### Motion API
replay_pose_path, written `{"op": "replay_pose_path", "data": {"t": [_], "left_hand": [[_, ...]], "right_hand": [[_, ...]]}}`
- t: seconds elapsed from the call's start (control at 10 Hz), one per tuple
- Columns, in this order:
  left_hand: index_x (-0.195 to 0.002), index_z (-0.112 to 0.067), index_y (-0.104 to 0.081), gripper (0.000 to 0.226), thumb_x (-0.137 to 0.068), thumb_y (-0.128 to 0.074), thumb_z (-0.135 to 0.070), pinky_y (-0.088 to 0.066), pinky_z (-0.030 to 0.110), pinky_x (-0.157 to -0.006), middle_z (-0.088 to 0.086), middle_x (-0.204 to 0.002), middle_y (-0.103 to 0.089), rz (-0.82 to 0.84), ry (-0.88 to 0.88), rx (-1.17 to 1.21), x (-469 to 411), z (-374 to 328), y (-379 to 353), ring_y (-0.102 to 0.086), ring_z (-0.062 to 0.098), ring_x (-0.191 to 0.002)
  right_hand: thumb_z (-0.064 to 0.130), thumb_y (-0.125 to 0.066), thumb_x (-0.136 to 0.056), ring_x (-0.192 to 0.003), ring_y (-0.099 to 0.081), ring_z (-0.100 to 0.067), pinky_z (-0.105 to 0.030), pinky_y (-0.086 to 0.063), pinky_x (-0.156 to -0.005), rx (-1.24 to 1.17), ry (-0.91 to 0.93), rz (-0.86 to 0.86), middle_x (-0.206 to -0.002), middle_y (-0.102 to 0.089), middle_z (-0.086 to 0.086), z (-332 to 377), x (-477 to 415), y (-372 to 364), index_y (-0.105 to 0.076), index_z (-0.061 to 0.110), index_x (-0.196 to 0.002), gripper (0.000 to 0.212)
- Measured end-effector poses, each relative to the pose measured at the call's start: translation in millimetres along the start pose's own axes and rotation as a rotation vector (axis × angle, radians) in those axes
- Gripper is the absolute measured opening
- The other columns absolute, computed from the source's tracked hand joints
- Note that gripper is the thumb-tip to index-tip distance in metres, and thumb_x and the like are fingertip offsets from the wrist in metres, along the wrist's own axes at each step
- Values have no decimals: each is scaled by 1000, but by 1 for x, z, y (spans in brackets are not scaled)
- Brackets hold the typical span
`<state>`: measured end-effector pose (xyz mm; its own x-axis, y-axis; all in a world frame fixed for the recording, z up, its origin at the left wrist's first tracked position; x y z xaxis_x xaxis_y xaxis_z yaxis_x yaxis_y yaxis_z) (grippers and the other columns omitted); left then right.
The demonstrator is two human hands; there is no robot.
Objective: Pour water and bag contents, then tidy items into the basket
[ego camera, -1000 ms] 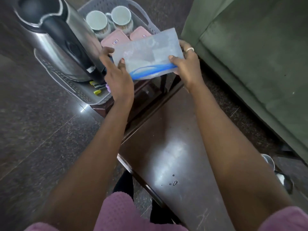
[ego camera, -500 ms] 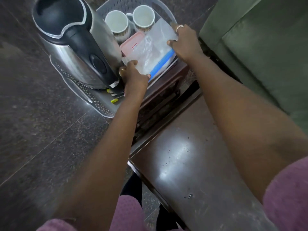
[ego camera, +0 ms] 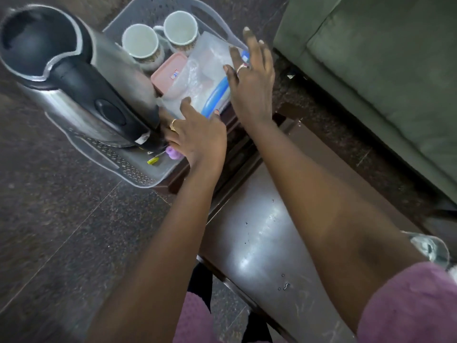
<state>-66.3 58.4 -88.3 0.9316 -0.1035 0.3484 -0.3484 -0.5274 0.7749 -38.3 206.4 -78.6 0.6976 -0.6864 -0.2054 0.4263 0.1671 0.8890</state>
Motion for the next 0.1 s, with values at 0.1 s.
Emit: {"op": "replay_pose_path", "data": {"t": [0.1], "left_hand": [[-133, -19, -46, 49, -85, -58, -23, -19, 40, -110, 16, -150, -25, -183, -410, -3, 48, -22, -2, -28, 36, -133]], "right_hand": [[21, -42, -96, -133, -37, -35, -43, -27, -111, -125, -125, -78, -145, -41, -14, -24, 39, 11, -56, 7, -127, 37]]}}
Point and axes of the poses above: each hand's wrist, its own x-axis away from the middle knuckle, its own y-axis out of the back of the hand, z = x × y, the point moved 7 cm from there along -x, towards the middle knuckle
